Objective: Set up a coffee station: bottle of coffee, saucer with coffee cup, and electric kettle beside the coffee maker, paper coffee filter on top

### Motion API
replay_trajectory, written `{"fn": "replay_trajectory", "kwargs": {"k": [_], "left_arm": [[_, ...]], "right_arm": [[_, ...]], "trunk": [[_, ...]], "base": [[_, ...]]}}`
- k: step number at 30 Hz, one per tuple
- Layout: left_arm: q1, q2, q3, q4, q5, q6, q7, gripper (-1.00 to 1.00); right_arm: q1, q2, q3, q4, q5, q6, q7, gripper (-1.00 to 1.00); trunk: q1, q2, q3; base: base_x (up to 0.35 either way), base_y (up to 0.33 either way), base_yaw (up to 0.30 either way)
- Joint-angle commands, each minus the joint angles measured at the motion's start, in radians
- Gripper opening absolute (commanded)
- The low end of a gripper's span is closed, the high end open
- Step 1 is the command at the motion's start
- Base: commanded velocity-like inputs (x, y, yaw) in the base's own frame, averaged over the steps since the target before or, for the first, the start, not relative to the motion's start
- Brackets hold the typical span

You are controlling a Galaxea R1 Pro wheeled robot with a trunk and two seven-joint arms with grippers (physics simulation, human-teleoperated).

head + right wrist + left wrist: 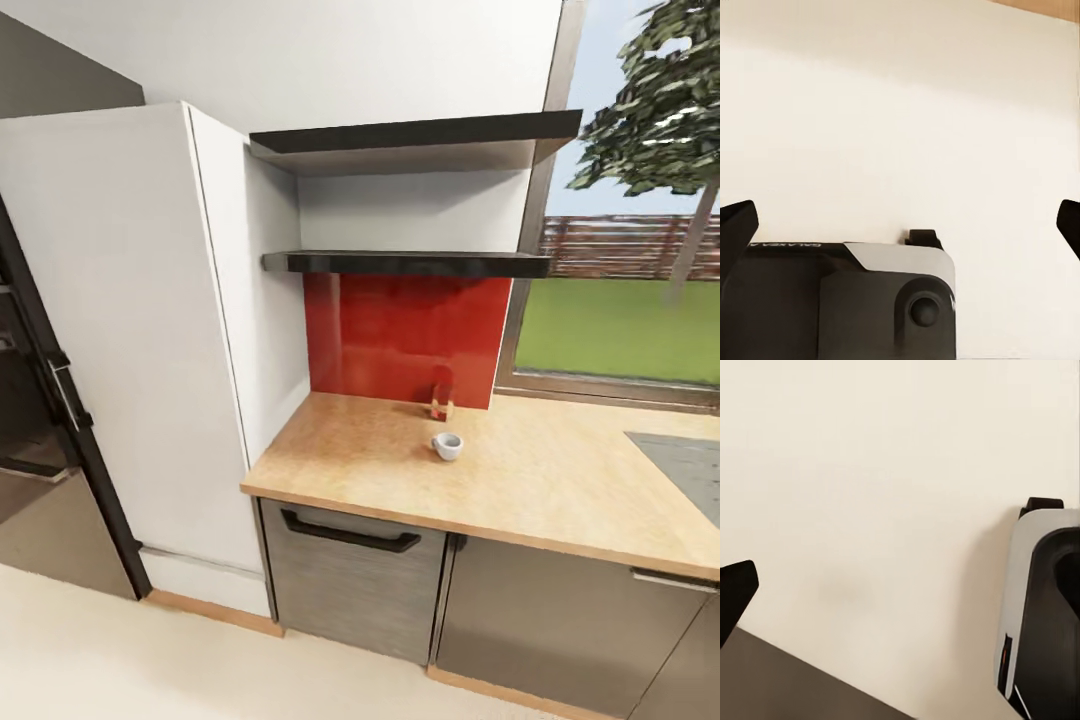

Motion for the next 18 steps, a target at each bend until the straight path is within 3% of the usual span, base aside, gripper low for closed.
{"fn": "replay_trajectory", "kwargs": {"k": [1,7,18], "left_arm": [[0.0,-0.004,0.008,0.002,-0.007,-0.003,-0.003,1.0],[0.0,-0.019,0.008,0.048,-0.006,-0.005,-0.01,1.0],[0.0,-0.02,0.01,0.052,-0.006,-0.005,-0.01,1.0]], "right_arm": [[-0.001,0.0,0.009,0.001,-0.01,-0.004,-0.004,1.0],[-0.001,0.0,0.01,0.003,-0.009,-0.004,-0.003,1.0],[0.0,0.007,0.01,0.004,-0.01,-0.003,0.001,1.0]], "trunk": [[0.0,-0.001,0.0],[0.0,-0.001,0.0],[0.0,-0.001,0.0]], "base": [[0.0,0.0,-0.263],[0.0,0.0,-0.263],[0.0,0.0,-0.263]]}}
